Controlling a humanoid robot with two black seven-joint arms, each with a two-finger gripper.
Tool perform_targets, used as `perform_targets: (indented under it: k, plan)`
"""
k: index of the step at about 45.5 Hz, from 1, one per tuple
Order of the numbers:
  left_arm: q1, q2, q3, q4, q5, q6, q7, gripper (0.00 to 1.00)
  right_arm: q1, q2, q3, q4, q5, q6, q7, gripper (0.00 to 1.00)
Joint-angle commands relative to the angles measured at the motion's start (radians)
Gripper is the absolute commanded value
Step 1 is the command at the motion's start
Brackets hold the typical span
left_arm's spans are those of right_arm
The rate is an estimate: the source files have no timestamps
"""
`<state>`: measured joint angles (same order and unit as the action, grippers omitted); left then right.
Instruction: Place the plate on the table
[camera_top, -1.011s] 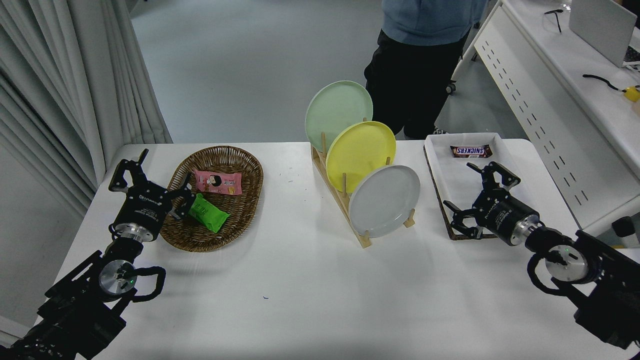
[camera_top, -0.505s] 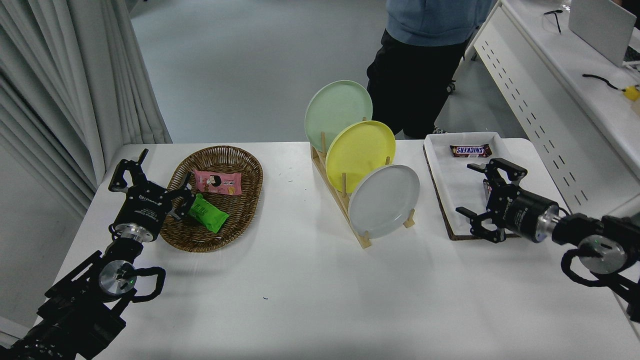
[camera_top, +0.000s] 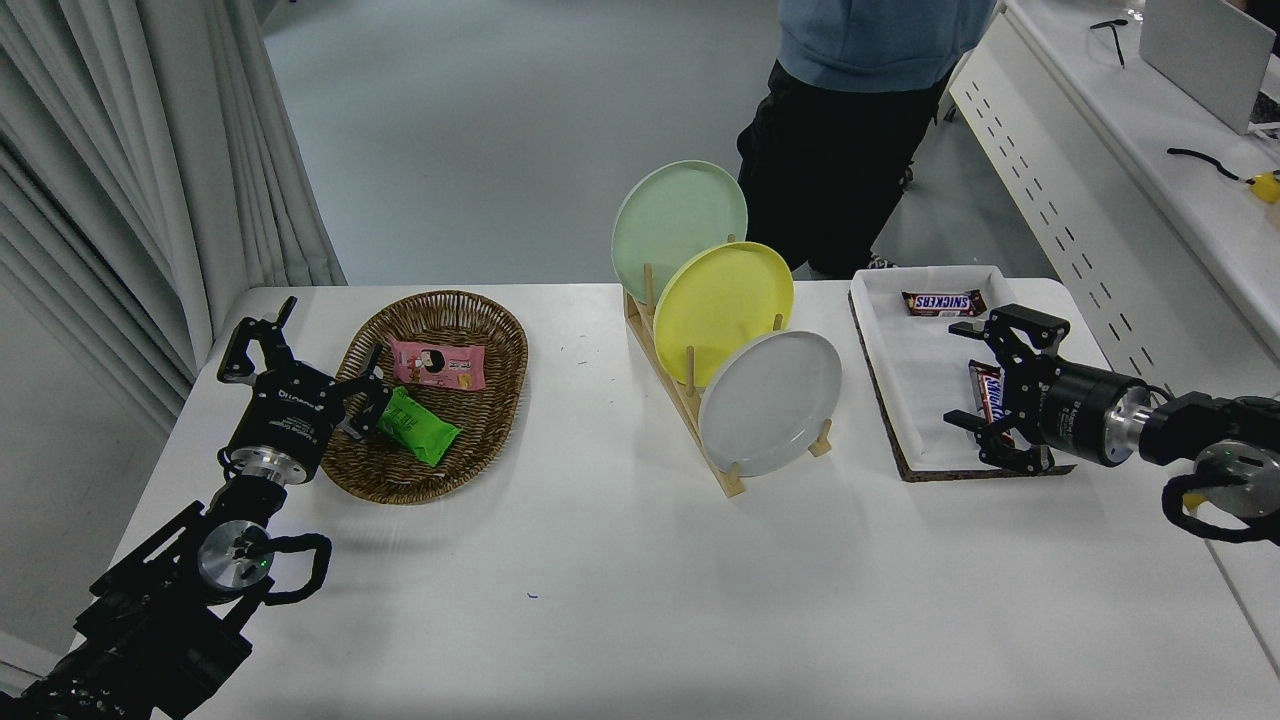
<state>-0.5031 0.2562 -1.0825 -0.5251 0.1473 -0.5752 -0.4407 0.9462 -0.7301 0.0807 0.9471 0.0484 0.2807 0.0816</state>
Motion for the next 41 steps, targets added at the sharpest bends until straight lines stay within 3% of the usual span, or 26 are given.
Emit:
perform_targets:
  k: [1, 22, 41]
  plan:
    - [0.000, 0.000, 0.000, 0.000, 0.000, 0.000, 0.000, 1.00, 0.049, 0.024, -0.019, 0.002, 0.079, -0.093, -0.020, 1.00]
    - [0.000, 0.000, 0.000, -0.001, 0.000, 0.000, 0.000, 1.00, 0.075, 0.115, -0.038, -0.007, 0.171, -0.205, -0.175, 1.00]
    - [0.000, 0.000, 0.000, 0.000, 0.000, 0.000, 0.000, 1.00, 0.117, 0.146, -0.065, 0.042, 0.159, -0.221, -0.177, 1.00]
